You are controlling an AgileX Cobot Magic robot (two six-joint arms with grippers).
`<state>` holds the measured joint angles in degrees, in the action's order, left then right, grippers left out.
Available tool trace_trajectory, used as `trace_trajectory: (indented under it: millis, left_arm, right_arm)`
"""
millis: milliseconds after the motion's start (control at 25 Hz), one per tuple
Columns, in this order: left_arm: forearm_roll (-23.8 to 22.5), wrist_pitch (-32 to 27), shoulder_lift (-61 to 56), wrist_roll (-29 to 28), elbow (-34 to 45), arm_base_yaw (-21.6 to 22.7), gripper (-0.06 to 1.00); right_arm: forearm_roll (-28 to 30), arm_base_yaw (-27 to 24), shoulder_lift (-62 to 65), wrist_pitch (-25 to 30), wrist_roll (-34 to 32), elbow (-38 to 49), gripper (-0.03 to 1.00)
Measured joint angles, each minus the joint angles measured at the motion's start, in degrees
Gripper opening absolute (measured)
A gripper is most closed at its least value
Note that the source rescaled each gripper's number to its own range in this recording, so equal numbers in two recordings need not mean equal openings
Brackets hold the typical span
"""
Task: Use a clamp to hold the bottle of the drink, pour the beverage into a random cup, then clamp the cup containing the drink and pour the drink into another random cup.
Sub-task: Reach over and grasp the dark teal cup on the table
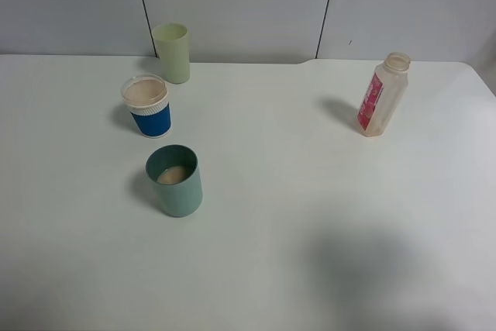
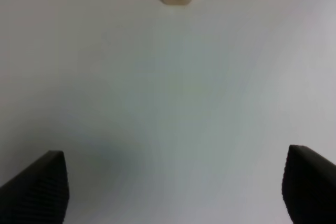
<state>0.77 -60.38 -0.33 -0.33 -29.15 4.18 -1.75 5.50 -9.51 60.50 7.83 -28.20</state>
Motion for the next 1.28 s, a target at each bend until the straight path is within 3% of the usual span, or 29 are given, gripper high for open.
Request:
trace_trajectory:
  millis: [320,840,1280]
  left_arm:
    - [0.00,0.00,0.00,0.00,0.00,0.00,0.84]
    - [0.00,0.00,0.00,0.00,0.00,0.00,0.84]
    - [0.00,0.00,0.00,0.00,0.00,0.00,0.84]
  right_arm:
    - [3.91,0.00,0.00,0.25,-5.03,0.08,0.67]
    - [5.45,-0.06,0.50,0.25,-7.83,0.08,0.67]
    - [5.64,-10.08,9.65,0.20,-7.83,0.12,0.67]
